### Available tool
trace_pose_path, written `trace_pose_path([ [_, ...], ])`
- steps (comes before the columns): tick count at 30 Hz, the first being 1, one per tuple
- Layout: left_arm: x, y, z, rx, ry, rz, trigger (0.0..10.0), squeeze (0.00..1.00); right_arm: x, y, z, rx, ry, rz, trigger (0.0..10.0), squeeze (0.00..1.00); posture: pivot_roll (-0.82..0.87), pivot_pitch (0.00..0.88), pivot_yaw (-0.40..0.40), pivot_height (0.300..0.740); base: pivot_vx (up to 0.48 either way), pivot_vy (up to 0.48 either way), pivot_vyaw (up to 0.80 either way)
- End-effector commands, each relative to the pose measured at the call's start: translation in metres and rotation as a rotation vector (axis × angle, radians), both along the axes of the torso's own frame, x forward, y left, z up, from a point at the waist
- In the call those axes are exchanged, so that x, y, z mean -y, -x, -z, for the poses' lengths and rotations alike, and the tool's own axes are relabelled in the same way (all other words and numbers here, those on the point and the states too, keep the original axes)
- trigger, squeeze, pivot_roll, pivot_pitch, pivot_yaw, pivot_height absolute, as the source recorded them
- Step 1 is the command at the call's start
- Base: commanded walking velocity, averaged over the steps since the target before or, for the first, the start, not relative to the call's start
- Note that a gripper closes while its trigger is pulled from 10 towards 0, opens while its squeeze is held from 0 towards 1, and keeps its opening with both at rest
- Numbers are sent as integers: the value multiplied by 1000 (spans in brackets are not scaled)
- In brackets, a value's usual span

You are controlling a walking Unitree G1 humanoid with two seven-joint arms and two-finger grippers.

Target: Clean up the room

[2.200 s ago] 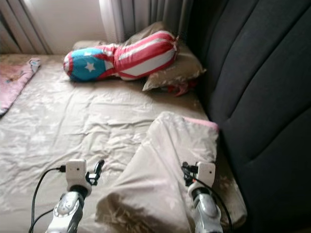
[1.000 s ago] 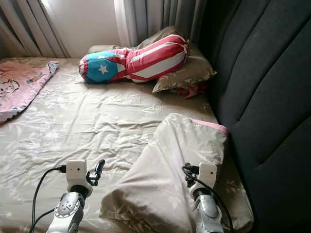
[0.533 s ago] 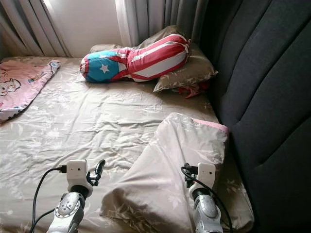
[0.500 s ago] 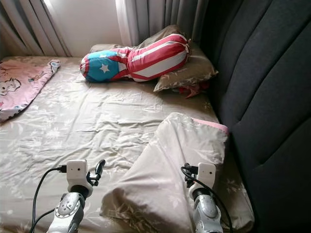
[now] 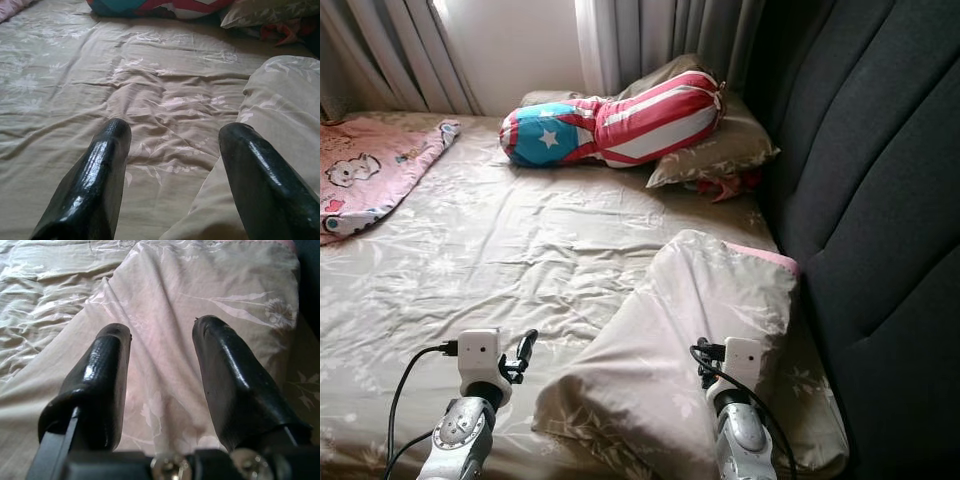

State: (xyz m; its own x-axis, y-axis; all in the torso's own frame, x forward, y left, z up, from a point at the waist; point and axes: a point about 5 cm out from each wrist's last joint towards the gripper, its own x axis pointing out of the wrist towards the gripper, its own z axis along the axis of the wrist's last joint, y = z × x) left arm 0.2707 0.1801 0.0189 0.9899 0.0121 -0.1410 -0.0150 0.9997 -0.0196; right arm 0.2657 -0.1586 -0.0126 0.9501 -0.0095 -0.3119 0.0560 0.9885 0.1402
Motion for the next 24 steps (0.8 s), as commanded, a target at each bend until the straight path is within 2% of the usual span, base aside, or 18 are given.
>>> trace_pose_path([
  [1,2,0,0,-2,-3,11,10000,0,1,-3,-3,14,7,1,10000,0,-7,36,-61,645,0,0,0],
  [24,2,1,1,-7,7,20,10000,0,3,-3,-3,11,12,14,10000,0,-7,46,-57,645,0,0,0],
])
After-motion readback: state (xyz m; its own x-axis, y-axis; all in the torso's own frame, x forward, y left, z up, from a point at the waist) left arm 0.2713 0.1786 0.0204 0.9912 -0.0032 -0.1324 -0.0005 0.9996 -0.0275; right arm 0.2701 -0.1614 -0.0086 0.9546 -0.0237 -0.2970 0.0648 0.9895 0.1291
